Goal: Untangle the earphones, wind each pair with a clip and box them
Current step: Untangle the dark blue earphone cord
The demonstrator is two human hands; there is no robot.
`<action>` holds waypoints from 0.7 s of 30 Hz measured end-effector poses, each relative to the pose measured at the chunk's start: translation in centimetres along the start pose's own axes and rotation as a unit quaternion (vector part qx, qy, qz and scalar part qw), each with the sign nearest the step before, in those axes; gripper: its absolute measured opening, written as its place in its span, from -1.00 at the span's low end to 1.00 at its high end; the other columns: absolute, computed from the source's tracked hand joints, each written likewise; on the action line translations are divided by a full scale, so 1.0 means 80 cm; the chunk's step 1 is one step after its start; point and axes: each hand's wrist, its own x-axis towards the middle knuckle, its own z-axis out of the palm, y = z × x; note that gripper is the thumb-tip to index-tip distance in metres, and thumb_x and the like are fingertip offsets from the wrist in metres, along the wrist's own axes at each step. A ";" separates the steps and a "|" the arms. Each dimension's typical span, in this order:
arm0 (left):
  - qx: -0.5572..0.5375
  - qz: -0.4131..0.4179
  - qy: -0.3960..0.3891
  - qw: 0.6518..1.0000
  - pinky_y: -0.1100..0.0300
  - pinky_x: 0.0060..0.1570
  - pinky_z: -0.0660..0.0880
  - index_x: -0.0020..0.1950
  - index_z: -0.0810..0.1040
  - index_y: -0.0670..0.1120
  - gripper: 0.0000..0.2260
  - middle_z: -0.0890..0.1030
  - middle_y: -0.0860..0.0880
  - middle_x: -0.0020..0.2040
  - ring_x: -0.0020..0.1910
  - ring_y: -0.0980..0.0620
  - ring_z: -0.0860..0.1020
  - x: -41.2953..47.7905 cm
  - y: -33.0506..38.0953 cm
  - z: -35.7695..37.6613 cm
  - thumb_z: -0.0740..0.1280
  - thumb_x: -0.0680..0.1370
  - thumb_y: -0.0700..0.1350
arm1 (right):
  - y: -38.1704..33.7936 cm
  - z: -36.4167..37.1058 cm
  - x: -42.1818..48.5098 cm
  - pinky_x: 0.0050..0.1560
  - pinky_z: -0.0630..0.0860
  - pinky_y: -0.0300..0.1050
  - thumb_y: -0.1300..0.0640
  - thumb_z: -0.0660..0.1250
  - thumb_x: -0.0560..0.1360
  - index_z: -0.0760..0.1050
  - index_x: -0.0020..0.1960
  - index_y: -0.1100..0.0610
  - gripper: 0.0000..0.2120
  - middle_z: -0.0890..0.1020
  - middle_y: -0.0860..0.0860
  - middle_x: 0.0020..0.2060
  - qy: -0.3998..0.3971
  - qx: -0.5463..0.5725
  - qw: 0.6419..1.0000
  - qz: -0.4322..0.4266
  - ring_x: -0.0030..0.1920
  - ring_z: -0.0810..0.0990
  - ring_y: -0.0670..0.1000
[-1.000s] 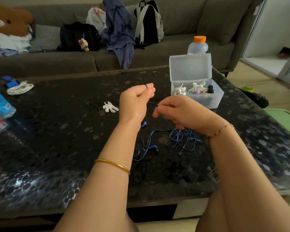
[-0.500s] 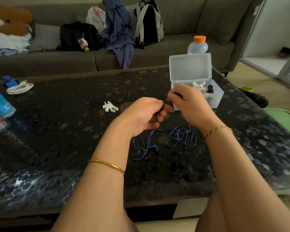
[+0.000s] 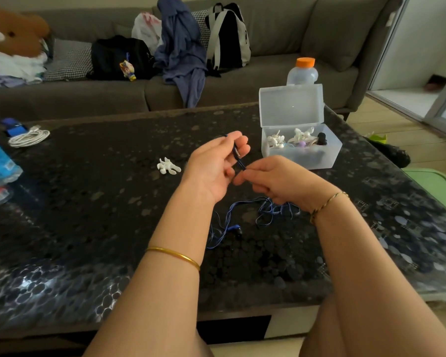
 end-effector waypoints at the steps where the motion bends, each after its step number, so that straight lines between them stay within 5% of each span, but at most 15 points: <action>1: 0.019 0.021 0.019 0.999 0.30 -0.32 0.29 0.10 0.58 -0.04 -0.82 0.66 0.09 -0.12 -0.19 0.24 0.63 0.000 -0.001 0.000 0.20 0.64 -0.17 | -0.002 -0.002 -0.002 -0.57 0.18 -0.30 0.13 0.20 0.59 0.61 -0.02 0.15 -0.78 0.32 0.00 -0.47 -0.009 -0.009 1.000 -0.001 -0.54 0.21 -0.11; 5: 0.207 0.167 0.074 0.961 0.52 -0.28 0.42 0.14 0.60 -0.08 -0.79 0.65 0.10 -0.09 -0.17 0.32 0.61 0.008 -0.011 -0.005 0.20 0.62 -0.23 | -0.007 -0.009 -0.012 -0.58 0.20 -0.33 0.14 0.18 0.60 0.60 -0.04 0.19 -0.76 0.33 -0.01 -0.49 -0.021 -0.023 0.999 -0.033 -0.56 0.22 -0.12; 7: 0.312 0.203 0.044 0.927 0.59 -0.25 0.38 0.14 0.61 -0.18 -0.78 0.61 0.10 -0.13 -0.24 0.38 0.57 0.009 -0.013 -0.007 0.20 0.61 -0.27 | -0.008 -0.012 -0.014 -0.58 0.20 -0.37 0.17 0.17 0.59 0.57 -0.07 0.26 -0.76 0.35 0.00 -0.48 0.037 -0.002 0.998 -0.058 -0.57 0.24 -0.16; 12: 0.438 0.112 -0.045 0.891 0.49 -0.38 0.36 0.10 0.58 -0.18 -0.71 0.63 -0.05 -0.13 -0.25 0.15 0.53 0.001 -0.013 0.004 0.07 0.67 -0.18 | 0.005 -0.012 0.003 -0.35 0.34 -0.38 0.18 0.14 0.59 0.50 -0.13 0.15 -0.80 0.48 -0.05 -0.33 0.210 -0.131 0.965 -0.090 -0.32 0.43 -0.09; 16: 0.402 0.031 -0.085 0.911 0.26 -0.26 0.36 -0.01 0.61 -0.09 -0.67 0.54 0.06 -0.30 -0.32 0.14 0.46 -0.003 -0.008 0.003 0.05 0.68 -0.11 | 0.019 -0.010 0.016 -0.14 0.44 -0.13 0.14 0.15 0.60 0.50 -0.04 0.11 -0.84 0.54 -0.01 -0.19 0.275 -0.149 0.947 -0.077 -0.18 0.50 -0.02; 21: 0.080 -0.053 -0.143 0.985 0.30 -0.36 0.23 -0.04 0.57 -0.13 -0.68 0.44 0.07 -0.39 -0.41 0.18 0.36 -0.001 0.001 -0.003 0.05 0.68 -0.12 | 0.017 -0.010 0.015 -0.41 0.27 -0.38 0.18 0.18 0.59 0.41 -0.33 0.02 -0.68 0.42 -0.08 -0.43 0.215 -0.068 0.969 -0.098 -0.44 0.38 -0.18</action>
